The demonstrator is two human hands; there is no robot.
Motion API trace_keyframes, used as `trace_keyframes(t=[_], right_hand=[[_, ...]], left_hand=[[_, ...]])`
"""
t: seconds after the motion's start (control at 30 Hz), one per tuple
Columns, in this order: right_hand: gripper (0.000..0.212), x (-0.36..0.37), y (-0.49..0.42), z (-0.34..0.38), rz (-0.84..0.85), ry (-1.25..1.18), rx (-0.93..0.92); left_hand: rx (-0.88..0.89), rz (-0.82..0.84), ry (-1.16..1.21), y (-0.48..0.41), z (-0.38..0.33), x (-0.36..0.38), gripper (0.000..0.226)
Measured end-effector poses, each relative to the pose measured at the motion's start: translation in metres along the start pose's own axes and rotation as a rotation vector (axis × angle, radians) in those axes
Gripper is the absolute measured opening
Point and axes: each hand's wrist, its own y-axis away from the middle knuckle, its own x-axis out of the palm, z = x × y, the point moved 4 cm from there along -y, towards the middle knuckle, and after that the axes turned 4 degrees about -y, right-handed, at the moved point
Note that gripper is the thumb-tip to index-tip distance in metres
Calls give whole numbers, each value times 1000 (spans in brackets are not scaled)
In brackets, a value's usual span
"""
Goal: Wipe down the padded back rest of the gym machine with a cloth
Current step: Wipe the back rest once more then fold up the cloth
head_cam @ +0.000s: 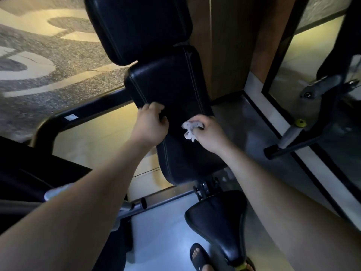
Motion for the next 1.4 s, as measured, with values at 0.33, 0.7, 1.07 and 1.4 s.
trace_keyframes(t=[0.33, 0.7, 1.07, 1.4], right_hand=[[22, -8, -1, 47, -56, 22, -34], [16, -7, -42, 91, -1, 113, -232], [22, 32, -121, 117, -39, 690, -808], [26, 9, -86, 37, 218, 881, -793]], left_hand=[[-171, 214, 916, 48, -6, 4, 15], [-220, 147, 1086, 18, -40, -42, 40], [-615, -108, 628, 47, 17, -29, 28], [-634, -46, 512, 48, 28, -9, 32]])
